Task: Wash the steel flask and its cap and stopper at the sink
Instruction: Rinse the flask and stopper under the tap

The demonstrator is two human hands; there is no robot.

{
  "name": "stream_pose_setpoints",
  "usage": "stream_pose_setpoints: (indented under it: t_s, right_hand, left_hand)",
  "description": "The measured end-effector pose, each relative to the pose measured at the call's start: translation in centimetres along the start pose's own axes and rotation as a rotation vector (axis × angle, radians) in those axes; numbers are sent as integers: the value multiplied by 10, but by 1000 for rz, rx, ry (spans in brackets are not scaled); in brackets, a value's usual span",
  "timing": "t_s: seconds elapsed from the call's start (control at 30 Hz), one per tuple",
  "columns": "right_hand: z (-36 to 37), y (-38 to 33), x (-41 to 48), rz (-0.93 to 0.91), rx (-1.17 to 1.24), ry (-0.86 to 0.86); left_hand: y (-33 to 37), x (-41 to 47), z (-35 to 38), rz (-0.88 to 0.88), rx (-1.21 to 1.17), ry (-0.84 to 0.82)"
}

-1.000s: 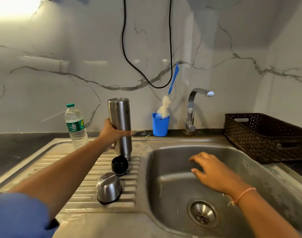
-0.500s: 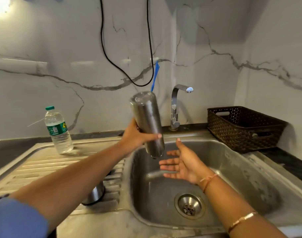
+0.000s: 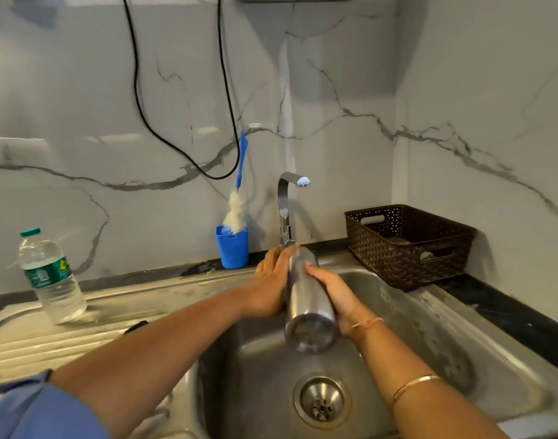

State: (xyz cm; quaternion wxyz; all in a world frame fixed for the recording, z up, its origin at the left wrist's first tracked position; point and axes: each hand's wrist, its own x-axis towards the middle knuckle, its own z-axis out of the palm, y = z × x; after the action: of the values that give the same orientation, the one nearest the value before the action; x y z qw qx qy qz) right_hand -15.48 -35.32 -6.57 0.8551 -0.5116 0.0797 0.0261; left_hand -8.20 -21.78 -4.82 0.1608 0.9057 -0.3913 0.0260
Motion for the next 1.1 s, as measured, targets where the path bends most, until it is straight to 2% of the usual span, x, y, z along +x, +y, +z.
stream_pose_setpoints:
  t_s: [0.13, 0.23, 0.33, 0.43, 0.57, 0.7, 0.87, 1.1]
  right_hand:
    - [-13, 8, 11, -243, -414, 248]
    - [-19, 16, 19, -357, -639, 335]
    - [-22, 19, 24, -384, -755, 355]
    - [-24, 20, 25, -439, -872, 370]
    - [-28, 22, 33, -449, -913, 453]
    - [-33, 24, 39, -438, -903, 490]
    - [-38, 24, 42, -417, -898, 521]
    - [-39, 23, 42, -398, -881, 530]
  left_hand:
    - [-7, 18, -7, -229, 71, 11]
    - [-19, 37, -16, -329, 128, 44]
    - [-30, 59, -19, -302, 206, 80]
    - [-34, 77, -16, -194, 373, 98]
    - [-39, 105, -7, -71, 687, 52]
    - [-39, 129, 4, -66, 923, -15]
    - [-33, 137, 14, -70, 974, 21]
    - [-35, 141, 22, -55, 870, 132]
